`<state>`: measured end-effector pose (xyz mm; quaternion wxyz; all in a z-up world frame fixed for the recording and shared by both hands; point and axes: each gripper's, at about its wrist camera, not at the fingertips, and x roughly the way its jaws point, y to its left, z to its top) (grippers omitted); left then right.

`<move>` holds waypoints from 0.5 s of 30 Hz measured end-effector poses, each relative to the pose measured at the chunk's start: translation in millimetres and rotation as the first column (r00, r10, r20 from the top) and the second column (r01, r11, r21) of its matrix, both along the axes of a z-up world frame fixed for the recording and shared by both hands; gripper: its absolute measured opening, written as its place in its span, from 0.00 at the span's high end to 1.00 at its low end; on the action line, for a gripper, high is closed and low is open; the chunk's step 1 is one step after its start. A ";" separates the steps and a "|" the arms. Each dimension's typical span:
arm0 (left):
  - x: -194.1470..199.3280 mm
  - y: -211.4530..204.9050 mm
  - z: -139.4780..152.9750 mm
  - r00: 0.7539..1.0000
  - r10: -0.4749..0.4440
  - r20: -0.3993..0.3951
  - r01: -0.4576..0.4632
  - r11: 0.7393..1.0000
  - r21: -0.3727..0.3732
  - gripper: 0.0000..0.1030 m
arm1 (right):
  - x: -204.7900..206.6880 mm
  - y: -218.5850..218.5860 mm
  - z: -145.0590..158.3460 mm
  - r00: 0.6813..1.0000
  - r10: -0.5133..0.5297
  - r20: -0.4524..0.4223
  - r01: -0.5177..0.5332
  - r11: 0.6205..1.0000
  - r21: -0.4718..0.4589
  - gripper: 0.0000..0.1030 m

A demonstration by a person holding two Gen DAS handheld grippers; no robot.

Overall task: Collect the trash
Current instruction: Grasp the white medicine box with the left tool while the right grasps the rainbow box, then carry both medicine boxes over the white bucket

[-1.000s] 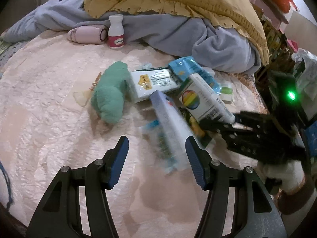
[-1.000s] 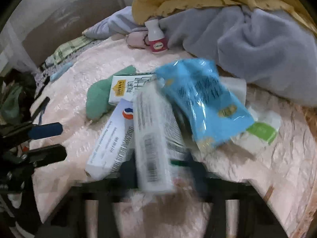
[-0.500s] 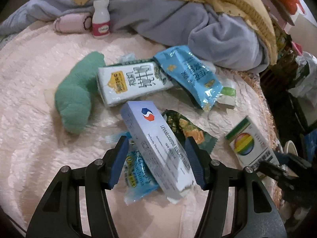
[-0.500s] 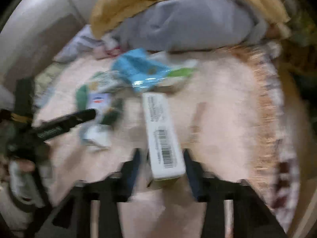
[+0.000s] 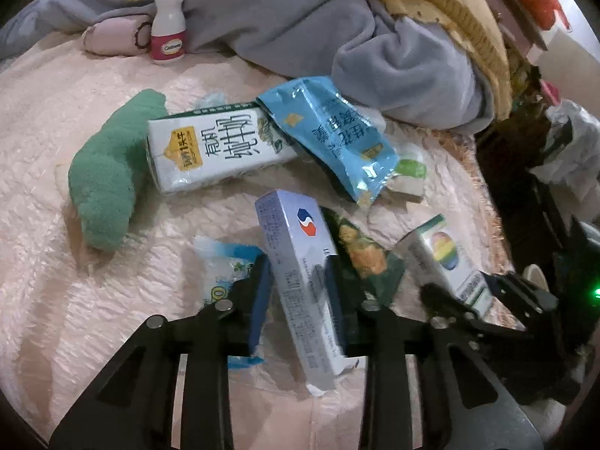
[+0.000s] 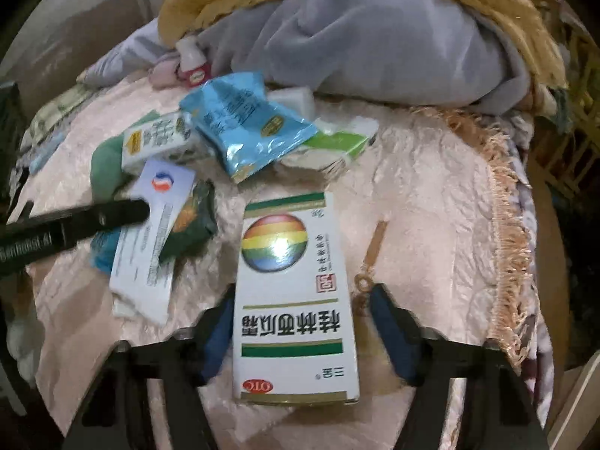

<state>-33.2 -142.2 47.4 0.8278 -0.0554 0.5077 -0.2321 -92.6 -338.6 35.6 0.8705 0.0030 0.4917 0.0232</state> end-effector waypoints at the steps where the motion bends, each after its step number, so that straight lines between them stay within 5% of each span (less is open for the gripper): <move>1: 0.6 -1.7 -1.9 1.000 -0.004 -0.013 0.004 1.000 -0.008 0.68 | -0.9 -1.3 0.3 1.000 -0.003 0.003 0.003 1.000 0.005 0.51; 15: -44.0 -12.0 30.4 0.992 -0.123 0.041 0.125 0.991 -0.056 0.83 | -73.2 -17.2 36.2 0.994 -0.049 0.100 0.035 0.990 0.139 0.51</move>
